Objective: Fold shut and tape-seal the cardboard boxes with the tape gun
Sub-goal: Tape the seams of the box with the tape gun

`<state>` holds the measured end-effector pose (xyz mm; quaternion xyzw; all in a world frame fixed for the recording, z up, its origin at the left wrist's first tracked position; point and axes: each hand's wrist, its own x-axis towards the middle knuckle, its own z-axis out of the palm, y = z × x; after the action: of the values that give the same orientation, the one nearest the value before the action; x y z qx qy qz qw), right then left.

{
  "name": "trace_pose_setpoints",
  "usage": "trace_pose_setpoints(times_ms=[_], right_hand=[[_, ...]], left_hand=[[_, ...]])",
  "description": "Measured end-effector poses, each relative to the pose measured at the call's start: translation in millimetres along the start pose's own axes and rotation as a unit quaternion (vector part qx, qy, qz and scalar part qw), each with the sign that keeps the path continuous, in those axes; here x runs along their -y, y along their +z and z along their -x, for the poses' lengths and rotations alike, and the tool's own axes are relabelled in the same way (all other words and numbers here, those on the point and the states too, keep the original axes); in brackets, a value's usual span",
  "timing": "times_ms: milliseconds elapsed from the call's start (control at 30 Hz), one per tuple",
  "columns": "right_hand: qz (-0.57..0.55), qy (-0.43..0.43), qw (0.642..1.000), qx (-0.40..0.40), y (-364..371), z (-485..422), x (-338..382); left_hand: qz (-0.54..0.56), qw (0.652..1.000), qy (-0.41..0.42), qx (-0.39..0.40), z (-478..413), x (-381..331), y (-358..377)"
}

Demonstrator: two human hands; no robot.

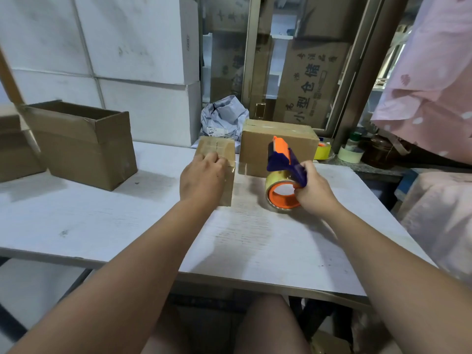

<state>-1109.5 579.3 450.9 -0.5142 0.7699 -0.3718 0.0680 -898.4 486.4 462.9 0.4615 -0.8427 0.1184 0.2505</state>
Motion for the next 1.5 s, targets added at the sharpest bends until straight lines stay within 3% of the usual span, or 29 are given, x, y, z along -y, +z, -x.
trace_pose_setpoints(times_ms=[133,333,500,933,1067,1133,1200,1500], right_hand=[[0.015,-0.018,1.000,0.006,-6.4,-0.1,1.4],[0.159,-0.059,0.984,0.057,-16.1,-3.5,16.8],[0.325,-0.058,0.940,0.091,-15.3,-5.9,35.4],[0.550,-0.043,0.809,0.202,-28.7,-28.2,118.4],[0.553,-0.067,0.809,0.187,-26.8,-38.3,122.4],[0.546,-0.074,0.816,0.172,-25.5,-40.8,121.6],[0.539,-0.081,0.822,0.163,-24.4,-41.2,121.6],[0.548,-0.103,0.818,0.141,-30.4,-47.0,131.8]], left_hand=[[0.036,0.999,-0.013,0.021,-1.1,2.3,-1.1],[0.040,0.999,-0.009,0.035,-5.4,5.9,-2.7],[0.001,0.999,0.001,0.034,-4.1,4.7,-0.1],[-0.036,0.997,0.043,0.059,-7.1,-1.9,-0.3],[0.001,0.996,0.089,0.000,-5.8,-13.9,9.6],[0.042,0.986,0.136,-0.083,-1.9,-17.1,20.0],[0.113,0.973,0.128,-0.158,-2.2,-19.4,28.9],[0.165,0.963,0.121,-0.173,-7.5,-20.0,33.8]])
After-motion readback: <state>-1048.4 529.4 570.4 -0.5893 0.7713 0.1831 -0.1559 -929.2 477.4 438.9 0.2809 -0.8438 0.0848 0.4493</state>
